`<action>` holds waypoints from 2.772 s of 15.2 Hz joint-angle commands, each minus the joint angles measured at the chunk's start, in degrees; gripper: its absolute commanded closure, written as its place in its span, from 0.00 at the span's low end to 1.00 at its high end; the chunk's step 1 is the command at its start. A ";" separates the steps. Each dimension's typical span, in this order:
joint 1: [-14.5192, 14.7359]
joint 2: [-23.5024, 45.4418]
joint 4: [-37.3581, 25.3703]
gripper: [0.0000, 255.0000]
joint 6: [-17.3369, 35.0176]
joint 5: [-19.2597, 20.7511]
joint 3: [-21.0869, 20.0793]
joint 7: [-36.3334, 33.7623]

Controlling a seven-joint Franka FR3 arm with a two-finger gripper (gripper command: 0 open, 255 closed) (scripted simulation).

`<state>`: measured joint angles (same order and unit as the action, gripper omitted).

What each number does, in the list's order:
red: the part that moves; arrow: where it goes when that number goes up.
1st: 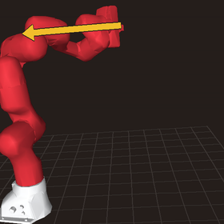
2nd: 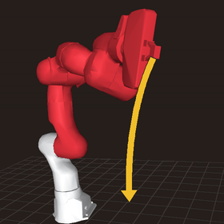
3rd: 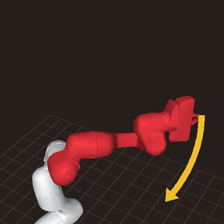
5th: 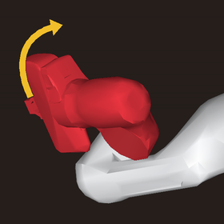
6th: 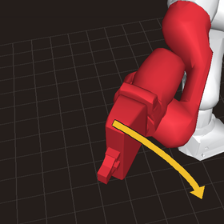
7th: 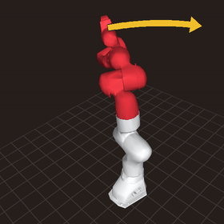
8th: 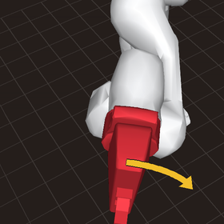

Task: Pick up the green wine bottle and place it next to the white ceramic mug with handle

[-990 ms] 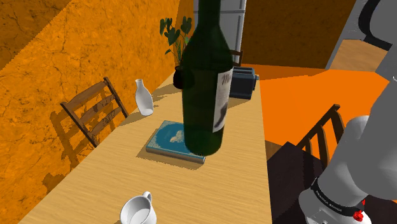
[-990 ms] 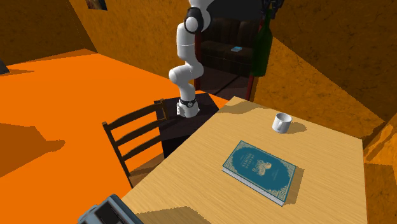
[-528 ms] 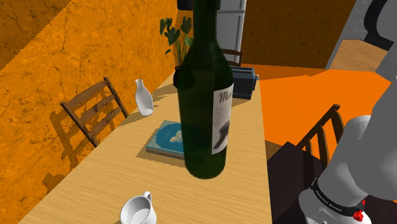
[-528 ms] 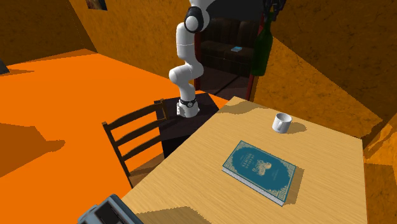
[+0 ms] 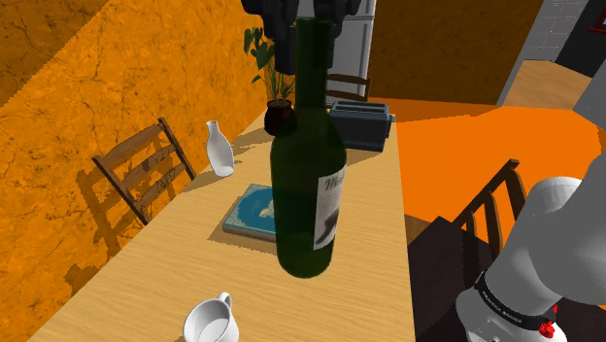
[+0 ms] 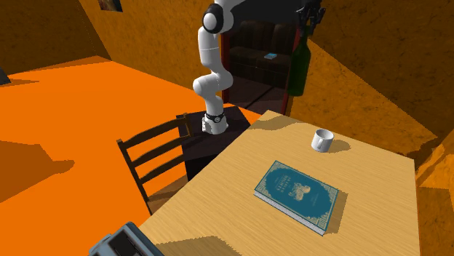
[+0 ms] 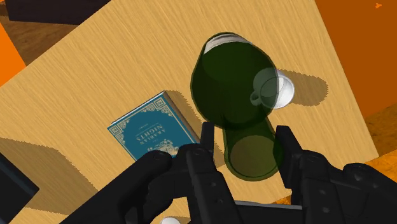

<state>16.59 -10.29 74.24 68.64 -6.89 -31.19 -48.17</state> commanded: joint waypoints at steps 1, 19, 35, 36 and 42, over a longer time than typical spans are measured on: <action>-0.05 -1.73 3.45 1.00 1.96 -0.80 0.55 0.63; 0.74 -11.33 27.25 1.00 16.82 -4.53 2.81 4.69; 1.77 -15.05 42.79 1.00 28.81 -6.41 2.29 6.38; 1.83 -15.17 43.64 1.00 29.56 -6.51 2.20 6.45; 2.15 -15.58 48.53 1.00 34.06 -7.09 1.62 6.81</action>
<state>18.67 -25.71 121.85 101.88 -13.86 -29.51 -41.46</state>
